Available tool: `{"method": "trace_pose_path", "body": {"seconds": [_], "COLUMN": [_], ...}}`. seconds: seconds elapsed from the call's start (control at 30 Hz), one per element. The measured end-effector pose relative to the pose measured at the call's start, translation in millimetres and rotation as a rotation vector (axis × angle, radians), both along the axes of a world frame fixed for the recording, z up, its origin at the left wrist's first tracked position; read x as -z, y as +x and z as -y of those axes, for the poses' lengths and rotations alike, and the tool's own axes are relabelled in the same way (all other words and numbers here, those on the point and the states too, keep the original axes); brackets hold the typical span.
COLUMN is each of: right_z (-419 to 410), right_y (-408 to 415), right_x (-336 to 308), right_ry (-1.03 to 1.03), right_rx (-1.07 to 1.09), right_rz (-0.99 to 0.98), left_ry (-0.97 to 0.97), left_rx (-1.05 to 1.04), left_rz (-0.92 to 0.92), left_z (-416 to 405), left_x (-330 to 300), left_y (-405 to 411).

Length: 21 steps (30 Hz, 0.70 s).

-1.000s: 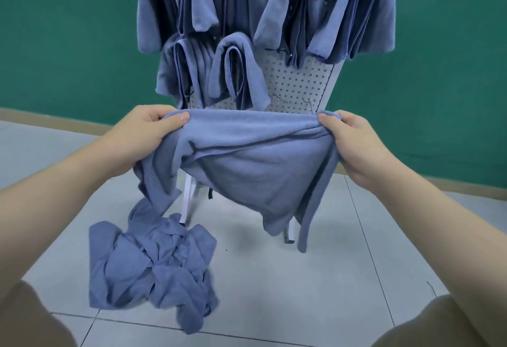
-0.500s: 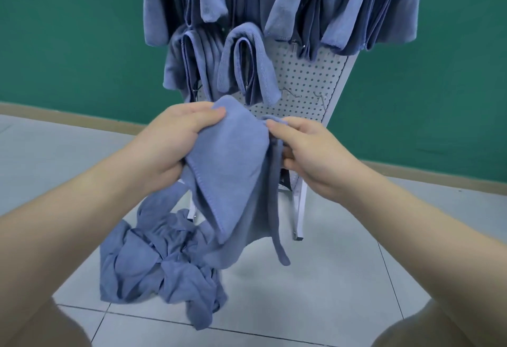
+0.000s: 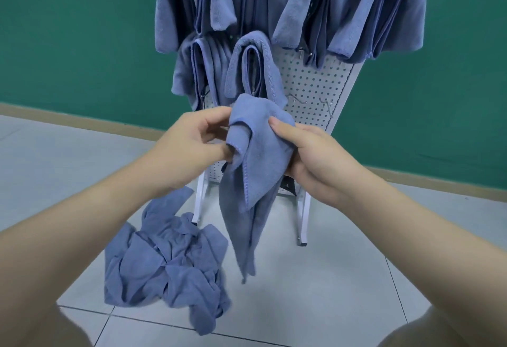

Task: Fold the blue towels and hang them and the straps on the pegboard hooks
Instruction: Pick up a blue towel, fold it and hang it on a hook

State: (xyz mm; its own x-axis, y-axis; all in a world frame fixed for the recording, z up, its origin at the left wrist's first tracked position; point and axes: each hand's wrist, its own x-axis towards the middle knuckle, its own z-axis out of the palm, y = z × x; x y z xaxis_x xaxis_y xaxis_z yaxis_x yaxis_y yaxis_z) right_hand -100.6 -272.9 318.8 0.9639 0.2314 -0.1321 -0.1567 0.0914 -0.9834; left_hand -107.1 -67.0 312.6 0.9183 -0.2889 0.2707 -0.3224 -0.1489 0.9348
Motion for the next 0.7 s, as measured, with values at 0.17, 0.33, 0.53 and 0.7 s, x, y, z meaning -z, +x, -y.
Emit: {"method": "trace_pose_path", "body": {"seconds": [0.17,0.33,0.53,0.7], "right_z": [-2,1,4,16], "right_y": [-1,0,-5,2], "right_x": [4,2,4,6], "right_ry": [-0.050,-0.078,-0.161,-0.188], "right_rx": [-0.067,-0.058,-0.118,-0.104], "right_rz": [-0.008,0.004,0.028,0.001], "left_ry": [-0.056,-0.011,-0.103,-0.178], "left_rx": [-0.099,-0.075,-0.176,-0.301], "left_rz": [0.049,0.110,0.133,-0.289], "left_z": [14,14,21,7], "left_x": [6,6,5,-3], "left_y": [-6,-8,-7,12]}}
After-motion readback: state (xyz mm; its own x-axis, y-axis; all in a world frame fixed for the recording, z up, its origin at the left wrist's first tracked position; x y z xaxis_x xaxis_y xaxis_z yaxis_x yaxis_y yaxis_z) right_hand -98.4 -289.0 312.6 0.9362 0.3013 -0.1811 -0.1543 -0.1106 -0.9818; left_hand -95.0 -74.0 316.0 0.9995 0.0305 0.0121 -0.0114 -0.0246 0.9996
